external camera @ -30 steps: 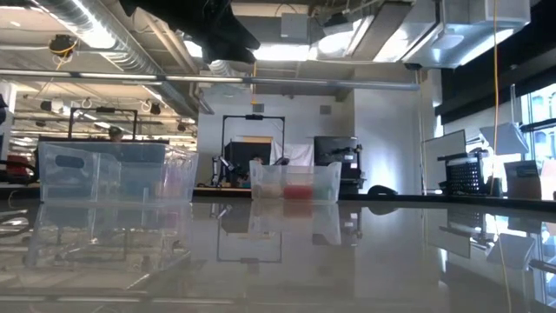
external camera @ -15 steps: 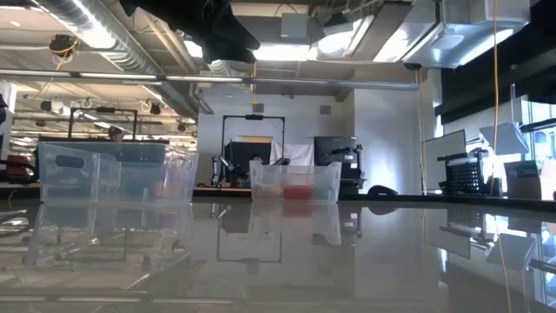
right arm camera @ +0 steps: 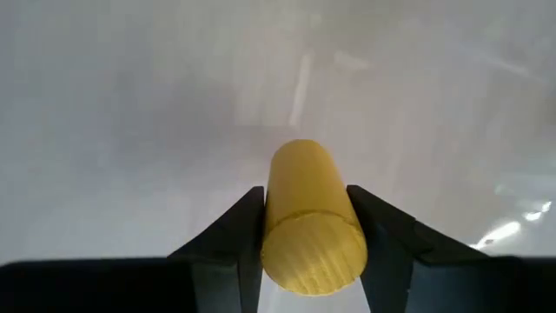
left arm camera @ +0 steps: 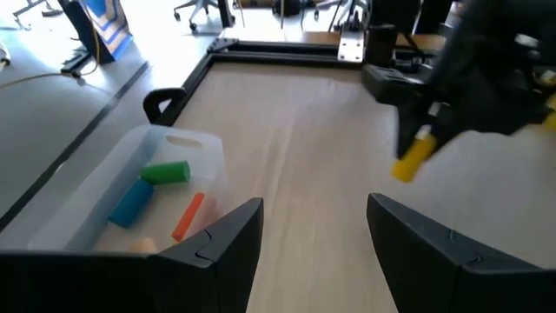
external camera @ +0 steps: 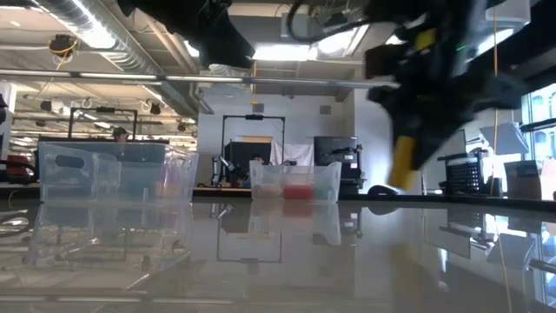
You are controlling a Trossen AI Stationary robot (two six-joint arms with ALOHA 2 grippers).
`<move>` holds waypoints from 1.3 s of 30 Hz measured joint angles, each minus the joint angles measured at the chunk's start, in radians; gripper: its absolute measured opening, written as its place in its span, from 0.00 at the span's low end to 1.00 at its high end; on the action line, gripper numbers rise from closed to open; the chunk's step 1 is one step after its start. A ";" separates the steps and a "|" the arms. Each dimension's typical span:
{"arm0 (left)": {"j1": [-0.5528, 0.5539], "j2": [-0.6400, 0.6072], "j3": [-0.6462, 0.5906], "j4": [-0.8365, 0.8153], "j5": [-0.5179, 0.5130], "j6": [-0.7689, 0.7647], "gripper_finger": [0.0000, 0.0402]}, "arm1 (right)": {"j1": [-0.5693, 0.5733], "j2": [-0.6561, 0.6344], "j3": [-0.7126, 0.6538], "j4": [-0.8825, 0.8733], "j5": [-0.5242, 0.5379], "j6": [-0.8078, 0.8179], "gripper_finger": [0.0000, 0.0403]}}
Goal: Sort blocks by size
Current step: Put the yellow cylinder game block into the top center transparent bin
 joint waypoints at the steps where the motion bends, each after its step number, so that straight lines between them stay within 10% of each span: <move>1: 0.000 0.000 0.000 -0.005 0.000 0.001 0.51 | -0.032 0.000 0.000 0.016 0.004 -0.041 0.35; 18: 0.000 0.000 0.000 -0.016 0.000 -0.028 0.51 | -0.505 0.000 0.035 0.524 0.047 -0.577 0.35; 39: 0.000 0.000 0.000 -0.010 0.000 -0.053 0.51 | -0.765 0.188 0.030 0.937 -0.101 -0.586 0.35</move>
